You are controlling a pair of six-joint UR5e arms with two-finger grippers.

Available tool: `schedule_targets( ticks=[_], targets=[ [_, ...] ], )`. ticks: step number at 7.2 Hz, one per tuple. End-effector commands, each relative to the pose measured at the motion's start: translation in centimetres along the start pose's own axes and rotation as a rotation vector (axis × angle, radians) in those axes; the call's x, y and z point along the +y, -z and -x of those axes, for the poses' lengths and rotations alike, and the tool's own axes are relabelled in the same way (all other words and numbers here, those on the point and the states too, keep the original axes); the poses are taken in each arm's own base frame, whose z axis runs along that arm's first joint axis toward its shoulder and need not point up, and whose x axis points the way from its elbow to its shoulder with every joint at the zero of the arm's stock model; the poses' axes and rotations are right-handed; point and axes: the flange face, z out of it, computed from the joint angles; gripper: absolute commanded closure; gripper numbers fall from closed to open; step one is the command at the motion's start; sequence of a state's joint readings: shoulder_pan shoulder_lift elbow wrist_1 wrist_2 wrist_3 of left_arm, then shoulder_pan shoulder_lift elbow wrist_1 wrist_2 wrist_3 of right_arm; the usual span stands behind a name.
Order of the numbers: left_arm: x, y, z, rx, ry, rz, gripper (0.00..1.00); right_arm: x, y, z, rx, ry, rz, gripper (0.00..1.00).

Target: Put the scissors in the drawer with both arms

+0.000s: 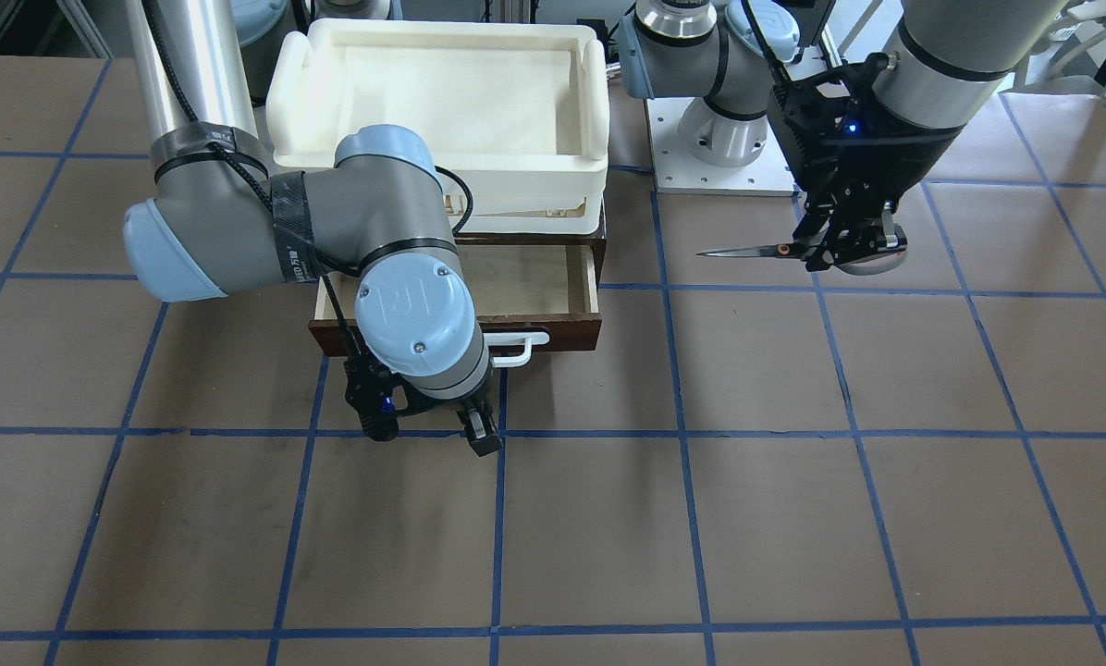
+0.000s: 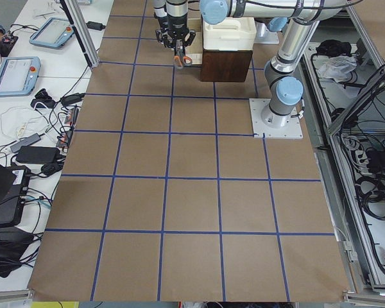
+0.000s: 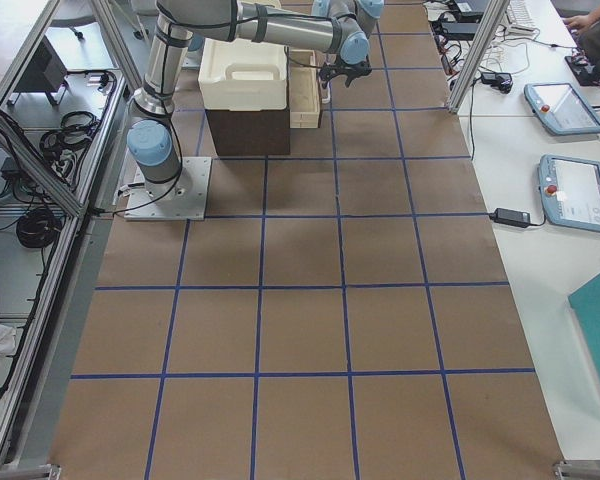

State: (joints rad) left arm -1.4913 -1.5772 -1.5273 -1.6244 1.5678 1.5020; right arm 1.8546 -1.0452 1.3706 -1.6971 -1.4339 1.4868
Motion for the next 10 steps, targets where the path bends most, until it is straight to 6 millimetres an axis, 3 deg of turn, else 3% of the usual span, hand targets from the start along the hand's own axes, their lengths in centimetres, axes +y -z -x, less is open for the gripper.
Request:
schedule_targets(
  ticks=[1,7,10],
  targets=[
    [-2.1,0.3,-0.3,-0.005,-0.047,0.016,0.96,0.1,0.5,0.3,-0.012,0.003,0.000,0.00],
    [-2.0,0.3,-0.1,-0.009,-0.052,0.018,0.96,-0.7,0.6,0.9,-0.018,0.036,0.001,0.00],
    [-2.1,-0.1,0.2,-0.002,-0.052,0.014,0.96,-1.2,0.6,2.2,-0.025,0.033,0.001,0.00]
  ],
)
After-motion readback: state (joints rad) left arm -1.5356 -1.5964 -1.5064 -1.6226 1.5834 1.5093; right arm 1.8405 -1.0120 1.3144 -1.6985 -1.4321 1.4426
